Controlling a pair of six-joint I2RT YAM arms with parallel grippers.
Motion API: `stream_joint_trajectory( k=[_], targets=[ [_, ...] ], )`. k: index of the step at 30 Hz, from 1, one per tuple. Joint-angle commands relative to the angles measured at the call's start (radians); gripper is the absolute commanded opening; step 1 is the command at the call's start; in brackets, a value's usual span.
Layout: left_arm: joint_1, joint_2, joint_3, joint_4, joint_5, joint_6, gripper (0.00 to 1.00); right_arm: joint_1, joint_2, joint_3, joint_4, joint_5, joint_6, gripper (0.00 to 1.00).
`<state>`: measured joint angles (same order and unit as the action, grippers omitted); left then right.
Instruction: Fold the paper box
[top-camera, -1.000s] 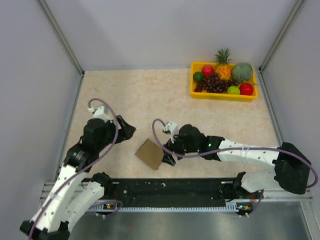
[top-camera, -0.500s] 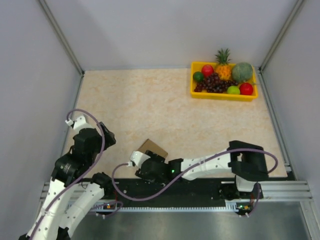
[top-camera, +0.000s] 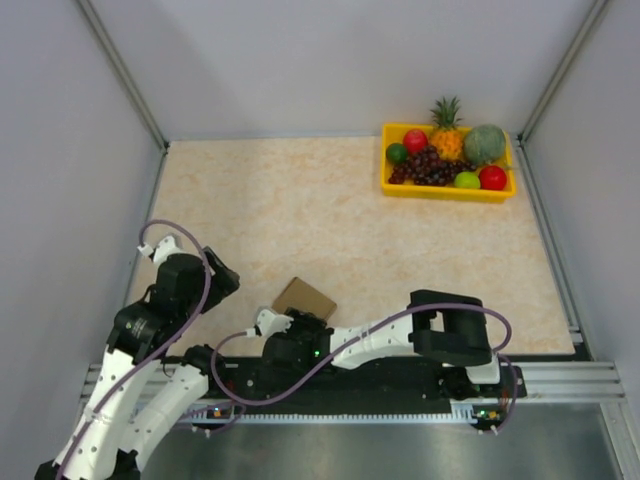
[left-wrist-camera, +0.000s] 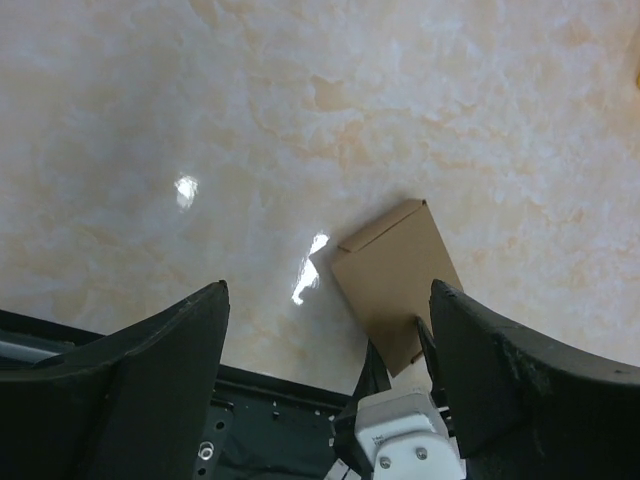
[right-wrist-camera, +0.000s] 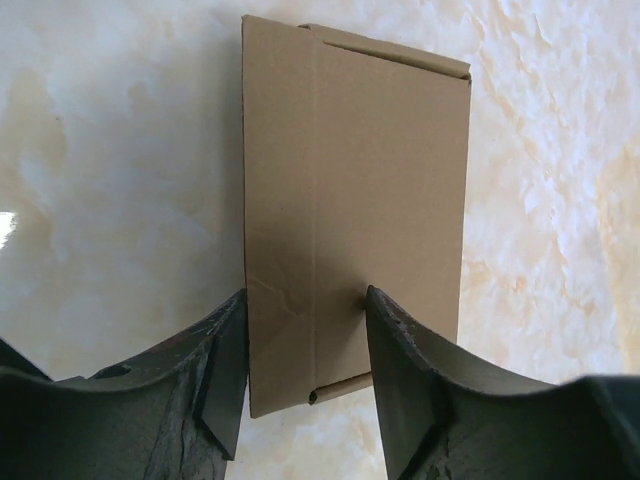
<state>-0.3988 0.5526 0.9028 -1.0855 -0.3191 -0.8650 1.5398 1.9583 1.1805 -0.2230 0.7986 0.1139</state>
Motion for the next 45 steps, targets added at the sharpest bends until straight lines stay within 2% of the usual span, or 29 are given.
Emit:
stream_joint_trajectory(
  k=[1, 2, 5, 6, 11, 15, 20, 21, 24, 27, 32, 35, 41, 45],
  targets=[
    [0.003, 0.059, -0.063, 0.065, 0.130, -0.071, 0.87, 0.008, 0.007, 0.016, -0.007, 0.076, 0.003, 0.48],
    [0.005, 0.070, -0.071, 0.084, 0.150, -0.072, 0.92, 0.008, 0.001, 0.010, 0.000, 0.077, -0.003, 0.47],
    [0.012, 0.116, -0.097, 0.146, 0.187, -0.080, 0.96, 0.008, -0.019, -0.019, 0.030, 0.083, -0.016, 0.44],
    [0.018, 0.128, -0.110, 0.171, 0.213, -0.077, 0.98, 0.009, -0.025, -0.031, 0.037, 0.085, -0.017, 0.40],
    [0.058, 0.162, -0.199, 0.285, 0.314, -0.094, 0.98, 0.008, -0.068, -0.058, 0.060, 0.079, -0.016, 0.27],
    [0.104, 0.187, -0.257, 0.352, 0.397, -0.109, 0.98, 0.005, -0.117, -0.087, 0.074, 0.073, -0.013, 0.12],
    [0.143, 0.251, -0.367, 0.521, 0.587, -0.137, 0.98, -0.010, -0.170, -0.122, 0.102, 0.033, -0.022, 0.12],
    [0.143, 0.286, -0.378, 0.592, 0.613, -0.131, 0.98, -0.010, -0.174, -0.133, 0.108, 0.028, -0.031, 0.12],
    [0.143, 0.351, -0.400, 0.662, 0.709, -0.095, 0.98, -0.013, -0.168, -0.145, 0.122, 0.021, -0.043, 0.12],
    [0.143, 0.392, -0.404, 0.703, 0.727, -0.097, 0.98, -0.017, -0.168, -0.153, 0.122, 0.014, -0.034, 0.12],
    [0.143, 0.475, -0.426, 0.676, 0.756, -0.097, 0.98, -0.041, -0.240, -0.176, 0.131, -0.007, -0.020, 0.12],
    [0.143, 0.480, -0.501, 0.806, 0.816, -0.158, 0.98, -0.061, -0.259, -0.185, 0.139, -0.024, -0.022, 0.12],
    [0.143, 0.474, -0.565, 0.956, 0.815, -0.189, 0.98, -0.069, -0.288, -0.208, 0.140, -0.039, -0.019, 0.12],
    [0.141, 0.481, -0.614, 1.134, 0.821, -0.238, 0.98, -0.079, -0.297, -0.216, 0.139, -0.048, -0.013, 0.12]
  ],
)
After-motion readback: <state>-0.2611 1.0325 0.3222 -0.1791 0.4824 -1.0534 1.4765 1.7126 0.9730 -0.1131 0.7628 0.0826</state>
